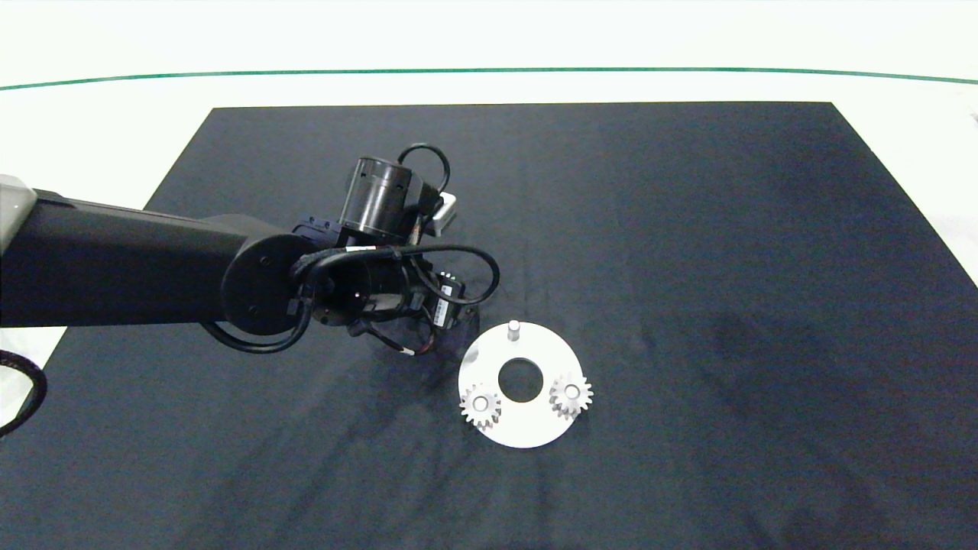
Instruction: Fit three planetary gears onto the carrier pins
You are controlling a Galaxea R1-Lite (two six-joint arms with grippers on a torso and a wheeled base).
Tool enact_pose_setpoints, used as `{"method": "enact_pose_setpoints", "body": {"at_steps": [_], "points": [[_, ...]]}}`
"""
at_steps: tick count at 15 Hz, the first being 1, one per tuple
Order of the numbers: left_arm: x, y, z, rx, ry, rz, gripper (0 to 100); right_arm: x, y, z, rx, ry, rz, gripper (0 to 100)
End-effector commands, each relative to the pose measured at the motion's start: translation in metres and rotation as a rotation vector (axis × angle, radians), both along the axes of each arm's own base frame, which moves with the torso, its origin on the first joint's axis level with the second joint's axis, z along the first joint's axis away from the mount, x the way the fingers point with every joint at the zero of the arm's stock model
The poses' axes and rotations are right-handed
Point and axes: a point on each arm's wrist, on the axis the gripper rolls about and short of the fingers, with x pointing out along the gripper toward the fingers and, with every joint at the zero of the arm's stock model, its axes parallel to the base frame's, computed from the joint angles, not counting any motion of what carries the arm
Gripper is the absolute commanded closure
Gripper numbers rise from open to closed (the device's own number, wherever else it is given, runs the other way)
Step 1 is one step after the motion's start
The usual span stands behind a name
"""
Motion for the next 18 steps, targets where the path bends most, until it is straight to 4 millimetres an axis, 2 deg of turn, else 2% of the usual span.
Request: {"method": "enact_pose_setpoints", "body": {"at_steps": [1,9,12,18], "points": [[0.0011,-0.0013,-0.0019,0.003,0.003,0.0,5,0.0001,0.0001,-0.0002,-0.004,0.001,0.0,0],[-0.0004,-0.0016,-0.0005,0.01,-0.018,0.018,22,0.0002,0.0001,-0.0006,-0.005,0.002,0.0,0],[-0.0042,-0.0028,-0.0076,0.027,-0.001,0.02,28,-0.0016,-0.0014,0.0001,0.001,-0.005,-0.002,0],[-0.0055,-0.0086,-0.0033,0.012,-0.035,0.011,40,-0.0019,-0.0016,0.0001,0.002,-0.006,-0.002,0]]}}
